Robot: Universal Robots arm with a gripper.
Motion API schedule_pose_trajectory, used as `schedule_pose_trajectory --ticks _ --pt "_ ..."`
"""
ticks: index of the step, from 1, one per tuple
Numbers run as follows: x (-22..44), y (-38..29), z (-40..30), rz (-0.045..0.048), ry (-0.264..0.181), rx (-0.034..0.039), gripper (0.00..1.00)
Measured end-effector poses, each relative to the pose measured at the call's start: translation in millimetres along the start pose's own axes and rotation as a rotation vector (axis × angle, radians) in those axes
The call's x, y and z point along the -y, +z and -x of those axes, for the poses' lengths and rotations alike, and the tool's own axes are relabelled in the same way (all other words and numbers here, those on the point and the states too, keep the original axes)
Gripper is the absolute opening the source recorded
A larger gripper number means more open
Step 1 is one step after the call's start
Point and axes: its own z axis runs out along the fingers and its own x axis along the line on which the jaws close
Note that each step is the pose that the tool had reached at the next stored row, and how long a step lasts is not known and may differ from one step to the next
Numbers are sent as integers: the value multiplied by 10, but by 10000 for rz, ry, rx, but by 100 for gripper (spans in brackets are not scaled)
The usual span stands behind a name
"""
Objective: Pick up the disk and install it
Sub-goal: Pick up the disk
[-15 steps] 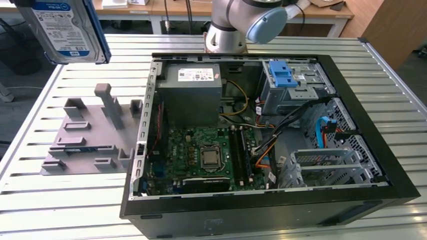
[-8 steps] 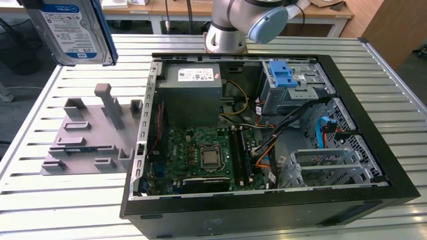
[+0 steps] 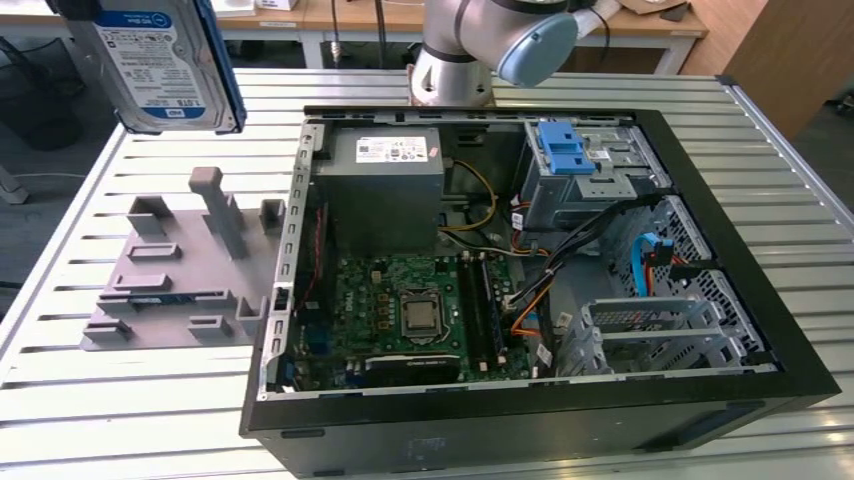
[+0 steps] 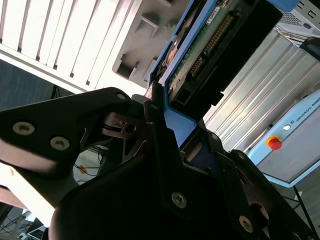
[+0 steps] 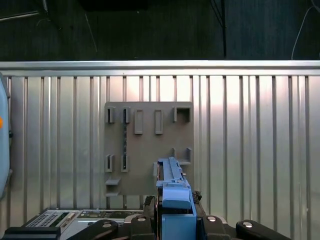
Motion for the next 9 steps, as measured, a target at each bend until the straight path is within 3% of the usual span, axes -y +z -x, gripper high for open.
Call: schedule_pose_trajectory --ticks 5,9 --pt "16 0 -60 -1 1 0 36" --pt "92 -1 -85 0 0 0 36"
